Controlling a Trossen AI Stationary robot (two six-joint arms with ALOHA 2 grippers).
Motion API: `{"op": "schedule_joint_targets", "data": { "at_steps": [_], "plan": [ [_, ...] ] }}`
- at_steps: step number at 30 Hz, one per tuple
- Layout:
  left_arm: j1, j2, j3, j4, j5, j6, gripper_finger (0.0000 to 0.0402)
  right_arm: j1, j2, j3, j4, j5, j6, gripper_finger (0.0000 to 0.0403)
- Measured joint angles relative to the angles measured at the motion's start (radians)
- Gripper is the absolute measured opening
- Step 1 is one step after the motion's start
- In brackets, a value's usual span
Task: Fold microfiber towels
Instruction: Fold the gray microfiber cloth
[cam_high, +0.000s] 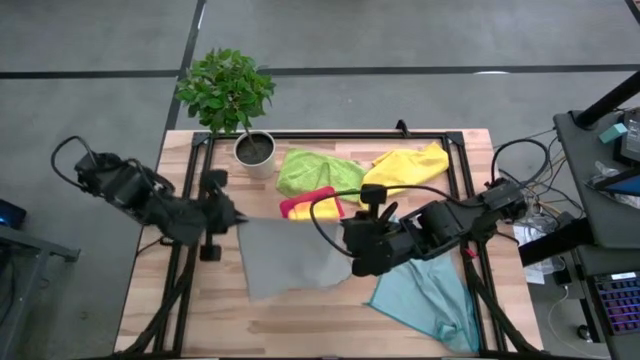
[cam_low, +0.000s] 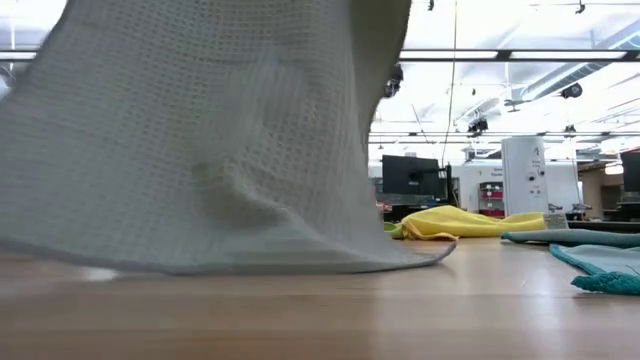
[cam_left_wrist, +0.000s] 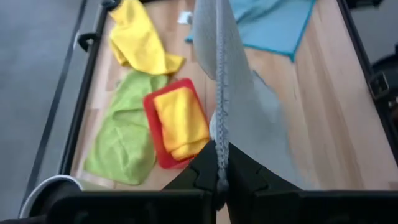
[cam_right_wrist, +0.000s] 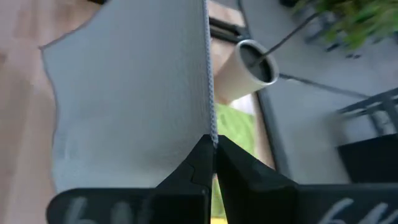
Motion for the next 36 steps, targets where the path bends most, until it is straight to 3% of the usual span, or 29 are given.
{"op": "schedule_joint_targets", "data": {
  "at_steps": [5, 10, 16, 20, 26, 31, 36],
  "plan": [
    [0.017, -0.027, 0.036, 0.011, -0.027, 0.003, 0.0000, 0.003, 0.000, 0.016, -0.007, 0.030, -0.081, 0.0009],
    [-0.018, -0.014, 0.016, 0.032, 0.022, -0.016, 0.0000, 0.012, -0.002, 0.053, -0.031, -0.184, -0.055, 0.0009],
    [-0.153, 0.083, -0.006, 0.042, 0.114, -0.135, 0.0000, 0.046, -0.001, 0.037, -0.012, -0.456, 0.017, 0.0009],
    [-0.255, 0.176, -0.013, 0.056, 0.156, -0.247, 0.0000, 0.095, 0.021, -0.015, 0.027, -0.527, 0.078, 0.0009],
    [-0.351, 0.305, -0.013, 0.126, 0.176, -0.311, 0.0000, 0.162, 0.086, -0.082, 0.089, -0.524, 0.094, 0.0009],
    [-0.345, 0.318, -0.011, 0.066, 0.069, -0.312, 0.0000, 0.158, 0.105, -0.059, -0.023, -0.337, 0.092, 0.0009],
    [-0.289, 0.250, -0.008, -0.012, 0.020, -0.287, 0.0000, 0.117, 0.098, 0.013, -0.132, -0.149, 0.059, 0.0009]
  ]
}}
